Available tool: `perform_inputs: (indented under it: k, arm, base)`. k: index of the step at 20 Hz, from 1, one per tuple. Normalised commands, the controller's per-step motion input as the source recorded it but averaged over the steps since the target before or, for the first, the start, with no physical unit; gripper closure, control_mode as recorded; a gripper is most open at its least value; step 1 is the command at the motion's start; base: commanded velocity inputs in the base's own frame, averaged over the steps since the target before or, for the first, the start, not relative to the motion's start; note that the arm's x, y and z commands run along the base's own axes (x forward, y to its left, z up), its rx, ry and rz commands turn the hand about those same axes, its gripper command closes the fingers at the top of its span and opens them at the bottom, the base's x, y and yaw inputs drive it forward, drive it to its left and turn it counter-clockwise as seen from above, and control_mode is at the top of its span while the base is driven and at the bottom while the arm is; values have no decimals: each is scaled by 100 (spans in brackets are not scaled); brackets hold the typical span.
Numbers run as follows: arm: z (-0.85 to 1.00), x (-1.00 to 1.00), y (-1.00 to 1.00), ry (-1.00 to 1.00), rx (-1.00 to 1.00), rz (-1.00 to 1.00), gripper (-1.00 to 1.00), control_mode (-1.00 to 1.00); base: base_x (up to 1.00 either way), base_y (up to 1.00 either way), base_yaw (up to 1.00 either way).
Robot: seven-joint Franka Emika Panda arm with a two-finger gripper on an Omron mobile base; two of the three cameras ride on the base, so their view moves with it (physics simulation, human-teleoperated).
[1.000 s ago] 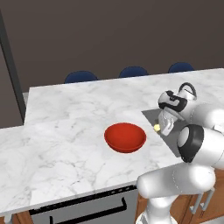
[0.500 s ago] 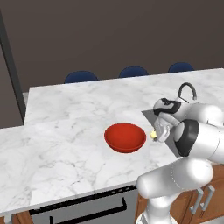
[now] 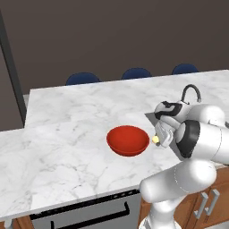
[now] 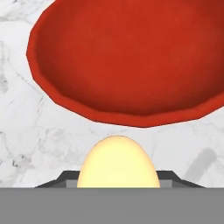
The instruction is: Gather the eggs and milk located in the vicinity of the sink area and place them right next to the bowl.
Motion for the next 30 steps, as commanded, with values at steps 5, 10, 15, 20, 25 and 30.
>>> perform_inputs:
  k: [5,10,15,20,25,30]
  arm:
    - [-18,3,0,0,0,1,100,-100]
    - [-25,4,0,0,0,0,100,-100]
    - [-17,1,0,0,0,0,100,-100]
    - [-10,12,5,0,0,0,100,-100]
    - [0,0,14,0,0,0,100,-100]
    - [0,0,6,0,0,0,100,-100]
  base:
    - [0,0,0]
    - [0,0,0]
    - [0,0,0]
    - [0,0,0]
    - [0,0,0]
    - [0,0,0]
